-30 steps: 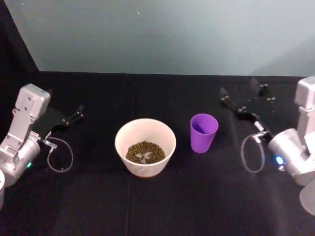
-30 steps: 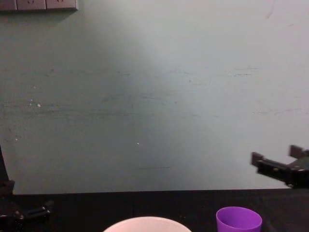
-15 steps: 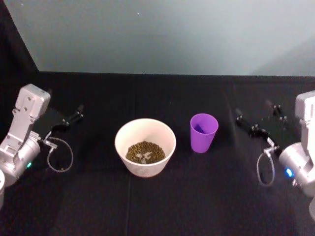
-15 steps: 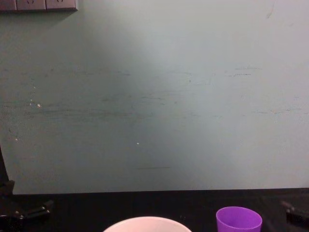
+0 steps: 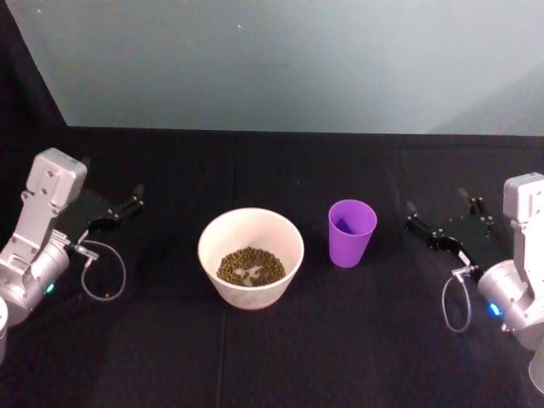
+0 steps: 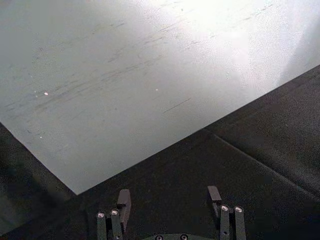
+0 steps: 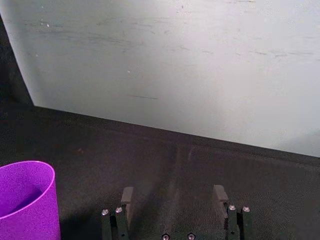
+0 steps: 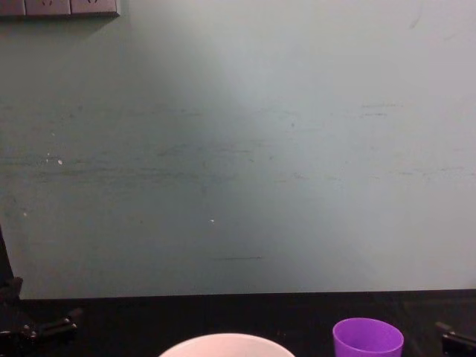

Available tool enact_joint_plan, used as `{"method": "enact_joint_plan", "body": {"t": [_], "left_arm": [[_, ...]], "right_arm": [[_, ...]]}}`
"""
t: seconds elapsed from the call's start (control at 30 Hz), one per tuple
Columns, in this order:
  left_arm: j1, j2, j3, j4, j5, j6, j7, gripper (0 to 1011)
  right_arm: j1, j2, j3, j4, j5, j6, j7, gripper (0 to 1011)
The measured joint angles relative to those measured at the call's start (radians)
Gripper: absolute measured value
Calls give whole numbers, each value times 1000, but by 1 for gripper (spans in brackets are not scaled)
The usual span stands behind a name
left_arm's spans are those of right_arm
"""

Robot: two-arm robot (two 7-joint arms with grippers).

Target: Pick up the cup and pour the mung beans from the cup into the bowl.

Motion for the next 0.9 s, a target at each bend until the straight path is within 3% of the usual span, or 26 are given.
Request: {"method": "enact_joint_plan", "body": {"t": [0.9], "left_arm": [[0,0,0,0,0,0,0,1000]], "right_arm": [[0,3,-2,-4,5,0,7,1003]]}}
